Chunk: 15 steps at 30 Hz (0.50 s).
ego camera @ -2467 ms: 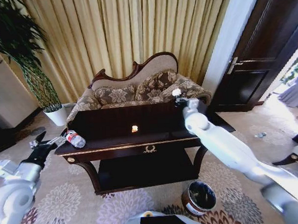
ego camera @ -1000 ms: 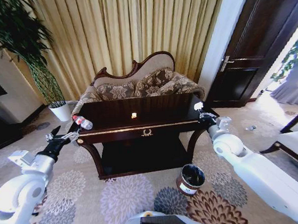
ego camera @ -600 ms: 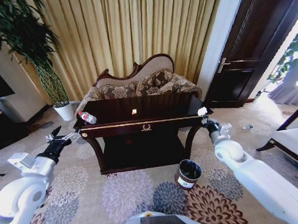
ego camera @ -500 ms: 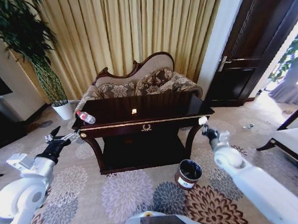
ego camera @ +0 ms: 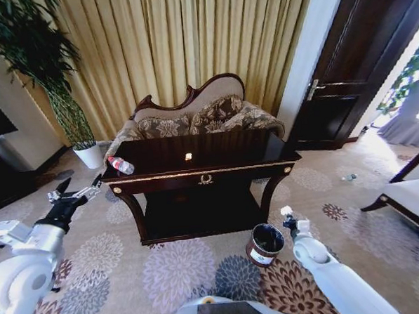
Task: Move to the front of the table and place the trash on the table into the trash bin.
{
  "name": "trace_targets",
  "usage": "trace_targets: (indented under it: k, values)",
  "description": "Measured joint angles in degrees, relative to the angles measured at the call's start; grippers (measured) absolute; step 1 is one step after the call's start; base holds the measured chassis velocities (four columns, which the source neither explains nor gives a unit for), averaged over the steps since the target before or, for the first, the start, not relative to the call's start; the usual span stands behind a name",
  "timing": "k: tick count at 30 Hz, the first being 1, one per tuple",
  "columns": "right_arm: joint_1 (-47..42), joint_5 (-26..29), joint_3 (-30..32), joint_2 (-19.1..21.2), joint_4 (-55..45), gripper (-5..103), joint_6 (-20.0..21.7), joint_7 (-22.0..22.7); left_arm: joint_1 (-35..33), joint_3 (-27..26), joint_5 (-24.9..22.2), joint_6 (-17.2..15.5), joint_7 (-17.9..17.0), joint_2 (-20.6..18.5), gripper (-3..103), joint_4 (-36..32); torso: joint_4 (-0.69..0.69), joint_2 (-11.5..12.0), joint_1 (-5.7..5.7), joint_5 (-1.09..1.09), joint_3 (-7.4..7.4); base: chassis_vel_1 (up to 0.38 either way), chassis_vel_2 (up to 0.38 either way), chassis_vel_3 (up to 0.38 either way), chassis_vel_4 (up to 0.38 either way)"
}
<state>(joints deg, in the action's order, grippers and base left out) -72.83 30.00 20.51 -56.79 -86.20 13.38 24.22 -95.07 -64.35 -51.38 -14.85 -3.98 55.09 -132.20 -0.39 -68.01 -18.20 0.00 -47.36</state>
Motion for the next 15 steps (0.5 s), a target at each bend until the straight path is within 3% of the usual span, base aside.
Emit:
trace_targets:
  k: [5,9,11,12,14,15]
  values:
    - [0.3,-1.4,-0.5,-1.2,0.9,-3,-0.2,1.3,0.1,0.2,0.0,0.4,0.3,-0.2,100,0.0,0.0,0.0,0.01,0.0,0.01,0.0,0.0,0.0,0.0]
    - [-0.3,-4.0,-1.2,-2.0,1.0,17,-0.9,2.4,0.4,0.5,-0.2,1.0,0.4,-0.8,100,0.4,-0.02,0.0,0.0,0.01,0.0,0.0,0.0,0.0,0.0]
    - [-0.3,-4.1,-1.3,-2.0,0.9,17,-0.9,2.5,0.4,0.6,-0.2,1.1,0.4,-0.8,100,0.4,-0.02,0.0,0.0,0.0,0.0,0.0,0.0,0.0,0.0]
    - [-0.4,-4.2,-1.5,-2.0,0.6,28,-0.9,3.0,0.5,0.7,-0.3,1.2,0.5,-0.8,100,0.4,-0.01,0.0,0.0,0.01,0.0,0.0,0.0,0.0,0.0]
    - [-0.4,-4.2,-1.7,-2.0,0.4,28,-0.9,3.3,0.5,0.8,-0.3,1.2,0.5,-0.7,100,0.4,-0.01,0.0,0.01,0.01,0.0,0.0,0.0,0.0,0.0]
    - [-0.4,-4.2,-1.8,-1.9,0.2,33,-1.0,3.4,0.5,0.9,-0.3,1.2,0.5,-0.7,100,0.4,-0.01,0.0,0.01,0.01,0.01,0.0,0.0,0.0,0.0]
